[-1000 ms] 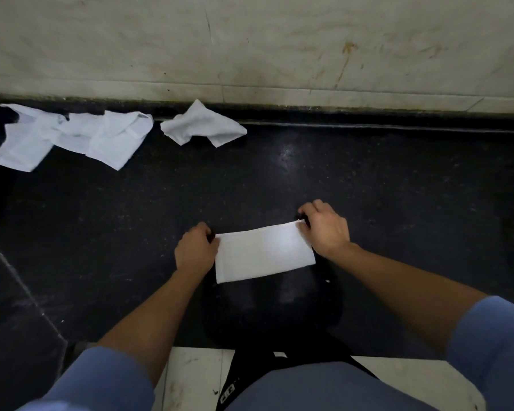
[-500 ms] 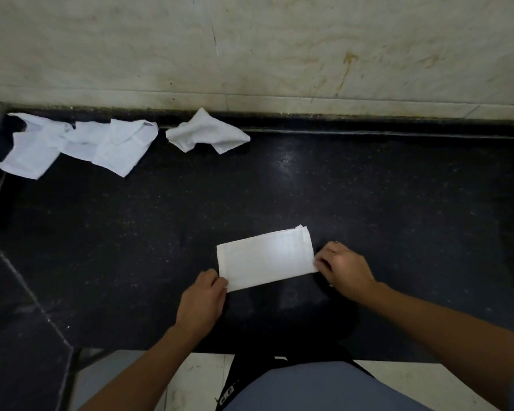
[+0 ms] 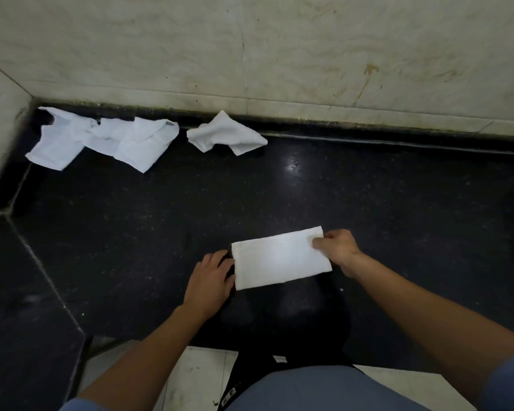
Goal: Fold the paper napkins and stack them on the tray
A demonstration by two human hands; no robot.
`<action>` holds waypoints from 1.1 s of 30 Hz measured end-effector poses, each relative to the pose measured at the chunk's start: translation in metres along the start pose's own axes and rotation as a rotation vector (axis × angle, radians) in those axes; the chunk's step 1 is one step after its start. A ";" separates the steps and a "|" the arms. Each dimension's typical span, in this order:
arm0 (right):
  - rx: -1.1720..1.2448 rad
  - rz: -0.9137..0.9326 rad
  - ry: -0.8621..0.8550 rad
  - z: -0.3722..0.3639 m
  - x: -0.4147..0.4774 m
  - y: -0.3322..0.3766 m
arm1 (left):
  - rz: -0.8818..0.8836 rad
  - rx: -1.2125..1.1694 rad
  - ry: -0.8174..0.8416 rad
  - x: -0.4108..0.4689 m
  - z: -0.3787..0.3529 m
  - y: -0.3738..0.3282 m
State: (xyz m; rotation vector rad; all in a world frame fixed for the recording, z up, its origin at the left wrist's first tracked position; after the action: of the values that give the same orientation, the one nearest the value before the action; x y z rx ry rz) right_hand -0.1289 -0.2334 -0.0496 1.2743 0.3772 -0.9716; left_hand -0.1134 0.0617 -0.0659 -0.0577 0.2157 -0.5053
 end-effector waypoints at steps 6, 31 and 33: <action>0.037 0.100 0.245 -0.065 -0.033 0.024 | 0.237 -0.183 -0.026 -0.018 0.006 0.039; -1.317 0.871 0.272 -0.099 -0.021 -0.043 | -0.187 0.218 0.222 0.011 -0.013 -0.004; -1.330 0.899 0.248 -0.099 -0.024 -0.039 | -0.207 0.218 0.180 0.010 -0.016 -0.001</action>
State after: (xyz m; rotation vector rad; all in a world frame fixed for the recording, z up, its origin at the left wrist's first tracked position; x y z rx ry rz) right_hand -0.1471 -0.1318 -0.0861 0.2068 0.4463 0.2796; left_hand -0.1086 0.0556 -0.0833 0.1809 0.3315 -0.7385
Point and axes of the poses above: each hand's wrist, its own x-axis towards the middle knuckle, its own z-axis out of the back of the hand, y = z × x, the point moved 4 cm from there along x, towards the middle knuckle, and after that the axes turned 12 degrees about x, right-handed, at the moved point
